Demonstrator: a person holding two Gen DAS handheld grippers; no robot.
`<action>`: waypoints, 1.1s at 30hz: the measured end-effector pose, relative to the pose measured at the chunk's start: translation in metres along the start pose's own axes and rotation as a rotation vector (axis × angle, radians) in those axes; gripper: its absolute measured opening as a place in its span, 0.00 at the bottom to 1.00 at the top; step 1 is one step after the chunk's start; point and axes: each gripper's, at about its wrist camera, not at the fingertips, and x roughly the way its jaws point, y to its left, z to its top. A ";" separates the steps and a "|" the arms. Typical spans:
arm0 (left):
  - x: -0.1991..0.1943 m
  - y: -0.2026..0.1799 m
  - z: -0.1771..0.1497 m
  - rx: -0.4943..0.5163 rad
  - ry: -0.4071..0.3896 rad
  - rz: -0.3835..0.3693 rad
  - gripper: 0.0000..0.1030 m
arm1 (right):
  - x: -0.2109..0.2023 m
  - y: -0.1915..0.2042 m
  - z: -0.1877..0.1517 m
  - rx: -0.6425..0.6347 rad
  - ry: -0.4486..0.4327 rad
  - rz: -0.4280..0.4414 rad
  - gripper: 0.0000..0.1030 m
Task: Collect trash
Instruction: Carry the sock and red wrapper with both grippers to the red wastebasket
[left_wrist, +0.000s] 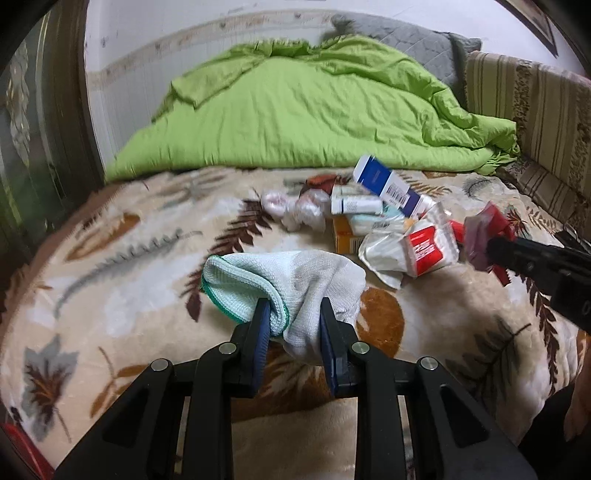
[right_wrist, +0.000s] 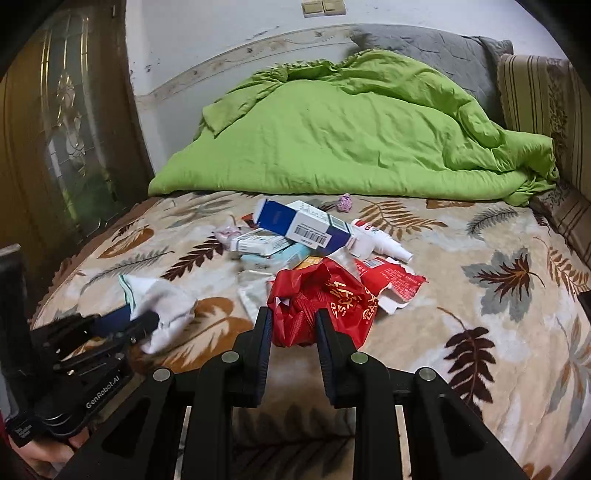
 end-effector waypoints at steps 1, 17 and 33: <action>-0.005 -0.001 0.000 0.009 -0.012 0.011 0.24 | -0.002 0.001 -0.001 -0.002 -0.001 0.003 0.25; -0.043 -0.001 -0.009 0.007 -0.013 0.062 0.24 | -0.023 0.008 -0.017 0.021 0.027 0.069 0.25; -0.072 0.025 -0.005 -0.093 0.008 0.031 0.24 | -0.036 0.026 -0.011 0.035 0.053 0.159 0.25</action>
